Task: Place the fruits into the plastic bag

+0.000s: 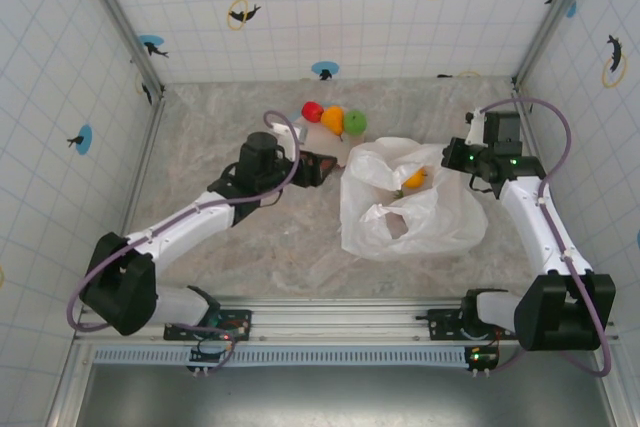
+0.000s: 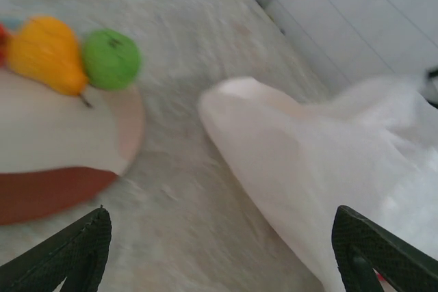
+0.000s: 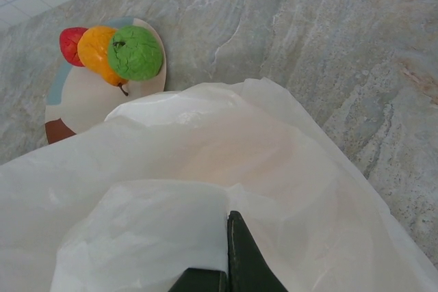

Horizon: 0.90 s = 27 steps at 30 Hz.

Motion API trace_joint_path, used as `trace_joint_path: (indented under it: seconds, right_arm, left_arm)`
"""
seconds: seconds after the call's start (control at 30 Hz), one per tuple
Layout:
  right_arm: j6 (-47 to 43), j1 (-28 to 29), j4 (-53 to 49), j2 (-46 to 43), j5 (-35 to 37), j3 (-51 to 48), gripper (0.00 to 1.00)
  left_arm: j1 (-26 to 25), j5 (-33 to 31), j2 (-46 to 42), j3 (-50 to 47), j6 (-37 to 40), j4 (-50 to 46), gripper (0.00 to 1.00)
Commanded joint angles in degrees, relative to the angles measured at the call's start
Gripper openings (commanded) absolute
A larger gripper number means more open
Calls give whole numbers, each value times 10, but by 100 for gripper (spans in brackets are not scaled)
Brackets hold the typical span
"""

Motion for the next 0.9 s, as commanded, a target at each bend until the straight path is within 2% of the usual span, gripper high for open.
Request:
trace_joint_path:
  seconds: [0.0,0.27,0.47,0.87]
  right_arm:
    - [4,-2,21,-6,-10,-10,0]
    - [2,-3,22,-8,-12,-10,0]
    - [0,-7,20,-8,-17,-10,0]
    - [1,-11,22,-7,-22,-14,0]
  left_arm:
    - [37,-65,33,48,-29,22,87]
    - [121,-84,220,203,-42,-19,88]
    - [131,-114,340,323,-35,-50,88]
    - [130,-121,543,562,-42,-147,88]
